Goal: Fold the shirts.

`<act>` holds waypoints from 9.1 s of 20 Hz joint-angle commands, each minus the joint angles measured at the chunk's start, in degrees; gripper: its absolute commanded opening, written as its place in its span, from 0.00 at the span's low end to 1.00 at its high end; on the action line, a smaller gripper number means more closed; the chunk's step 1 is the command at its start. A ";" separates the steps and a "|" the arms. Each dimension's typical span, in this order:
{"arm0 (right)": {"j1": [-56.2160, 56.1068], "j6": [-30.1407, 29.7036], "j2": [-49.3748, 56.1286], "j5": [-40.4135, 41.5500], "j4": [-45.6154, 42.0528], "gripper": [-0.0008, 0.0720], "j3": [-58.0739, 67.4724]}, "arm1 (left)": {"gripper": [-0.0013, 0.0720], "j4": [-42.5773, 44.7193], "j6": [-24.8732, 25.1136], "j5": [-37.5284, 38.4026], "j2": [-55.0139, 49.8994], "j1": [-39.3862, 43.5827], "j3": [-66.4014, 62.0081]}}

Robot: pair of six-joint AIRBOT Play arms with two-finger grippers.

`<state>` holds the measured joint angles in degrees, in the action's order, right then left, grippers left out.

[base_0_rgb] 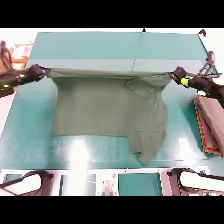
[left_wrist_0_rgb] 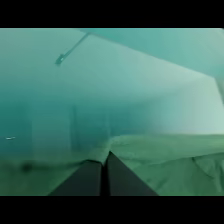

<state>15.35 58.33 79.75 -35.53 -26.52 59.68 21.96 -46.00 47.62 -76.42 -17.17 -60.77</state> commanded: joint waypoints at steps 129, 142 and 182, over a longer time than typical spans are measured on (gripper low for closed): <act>-5.84 36.96 12.04 -12.37 -27.47 0.10 7.96 | 0.22 37.86 -42.45 -3.87 -10.73 12.20 -5.88; 10.12 10.51 18.64 -39.32 -24.30 0.94 15.80 | 0.07 41.18 -41.86 21.46 -7.39 4.94 -17.97; -9.18 24.24 0.57 -56.54 -13.09 0.05 32.09 | 0.06 56.35 -45.11 30.67 -34.21 42.75 -49.88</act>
<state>10.66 80.71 80.49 -94.67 -40.10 91.72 55.92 -86.76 61.08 -113.91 30.26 -105.89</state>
